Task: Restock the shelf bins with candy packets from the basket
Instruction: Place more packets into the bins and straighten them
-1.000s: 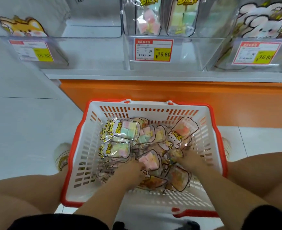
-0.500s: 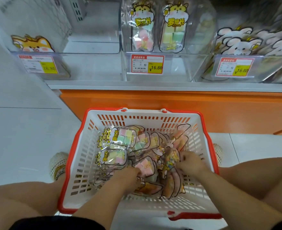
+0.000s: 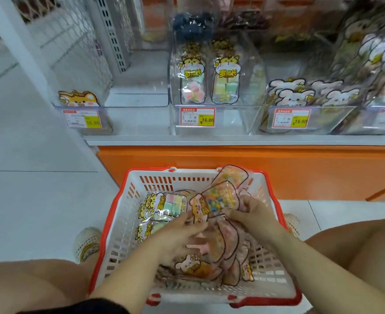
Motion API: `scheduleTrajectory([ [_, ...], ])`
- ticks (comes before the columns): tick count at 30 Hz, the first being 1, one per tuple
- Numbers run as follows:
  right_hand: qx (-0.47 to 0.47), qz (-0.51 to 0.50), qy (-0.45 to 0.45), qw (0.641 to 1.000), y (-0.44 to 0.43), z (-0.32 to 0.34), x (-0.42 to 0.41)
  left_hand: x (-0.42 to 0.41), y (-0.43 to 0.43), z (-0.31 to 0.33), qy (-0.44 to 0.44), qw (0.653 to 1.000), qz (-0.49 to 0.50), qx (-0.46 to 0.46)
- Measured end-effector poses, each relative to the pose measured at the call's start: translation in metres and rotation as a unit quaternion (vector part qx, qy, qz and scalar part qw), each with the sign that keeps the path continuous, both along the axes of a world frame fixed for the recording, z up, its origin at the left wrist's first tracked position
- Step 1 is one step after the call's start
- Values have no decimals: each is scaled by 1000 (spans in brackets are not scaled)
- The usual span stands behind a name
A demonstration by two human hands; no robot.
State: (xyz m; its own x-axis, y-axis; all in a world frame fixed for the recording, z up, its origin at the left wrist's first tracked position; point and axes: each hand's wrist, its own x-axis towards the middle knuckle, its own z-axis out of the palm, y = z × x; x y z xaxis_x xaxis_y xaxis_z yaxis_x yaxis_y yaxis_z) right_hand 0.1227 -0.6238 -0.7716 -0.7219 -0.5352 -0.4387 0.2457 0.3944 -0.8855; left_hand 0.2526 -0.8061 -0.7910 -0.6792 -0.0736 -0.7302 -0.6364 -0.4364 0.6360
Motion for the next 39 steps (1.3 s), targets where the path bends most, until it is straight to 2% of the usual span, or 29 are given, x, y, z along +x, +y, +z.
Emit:
scheduleTrajectory([
  [4,-28,1,-49,998,-12,-10,17,10,0,-6,7,993,120,-13],
  [7,-36,2,-117,992,-26,-28,23,17,-6,-14,-31,981,172,-81],
  [10,-12,6,-139,990,-36,-47,28,23,-16,-24,-37,972,195,-126],
  [12,21,21,-145,989,-37,-56,32,24,-19,-25,-36,972,199,-122],
  [15,67,79,-107,989,-36,-56,34,17,-22,-22,-17,968,225,-106],
  [20,157,192,40,968,-40,-58,25,9,-47,3,92,934,333,-91],
  [22,201,257,121,938,-46,-66,18,10,-61,11,104,921,364,-91],
  [25,273,348,256,860,-61,-77,7,17,-76,13,117,898,424,-20],
  [27,312,405,341,789,-70,-84,-3,20,-79,10,127,899,418,29],
  [30,350,490,460,652,-84,-84,-14,21,-78,4,137,902,400,86],
  [32,355,531,485,597,-93,-86,-20,18,-77,2,145,902,391,113],
  [35,362,569,496,547,-103,-90,-24,14,-75,0,149,914,358,123],
  [39,373,580,483,540,-109,-91,-27,7,-68,-11,120,927,334,117],
])
